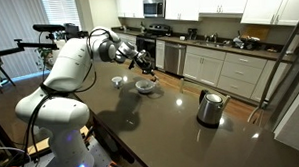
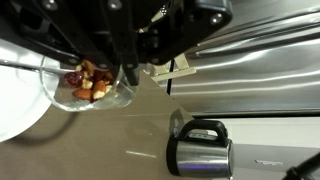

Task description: Pour the things in the glass into the bowl

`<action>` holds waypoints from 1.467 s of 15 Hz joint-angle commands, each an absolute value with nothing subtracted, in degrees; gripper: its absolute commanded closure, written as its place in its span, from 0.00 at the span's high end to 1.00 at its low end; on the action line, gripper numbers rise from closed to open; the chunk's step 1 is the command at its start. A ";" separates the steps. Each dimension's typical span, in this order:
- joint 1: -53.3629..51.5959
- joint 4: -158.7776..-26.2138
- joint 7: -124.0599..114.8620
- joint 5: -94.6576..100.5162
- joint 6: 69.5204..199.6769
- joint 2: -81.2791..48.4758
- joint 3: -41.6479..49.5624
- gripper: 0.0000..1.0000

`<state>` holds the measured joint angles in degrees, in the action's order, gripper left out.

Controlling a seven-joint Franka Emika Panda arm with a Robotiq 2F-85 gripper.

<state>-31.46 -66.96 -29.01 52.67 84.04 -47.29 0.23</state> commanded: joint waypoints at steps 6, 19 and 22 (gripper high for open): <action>-38.35 -65.80 -34.62 56.68 79.98 -49.48 2.25 0.04; -41.11 -65.41 -39.23 64.99 80.16 -53.51 8.82 0.04; -40.31 -65.74 -37.67 62.64 81.13 -52.25 7.86 0.04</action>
<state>-40.58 -66.39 -38.56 63.64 81.46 -53.15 8.30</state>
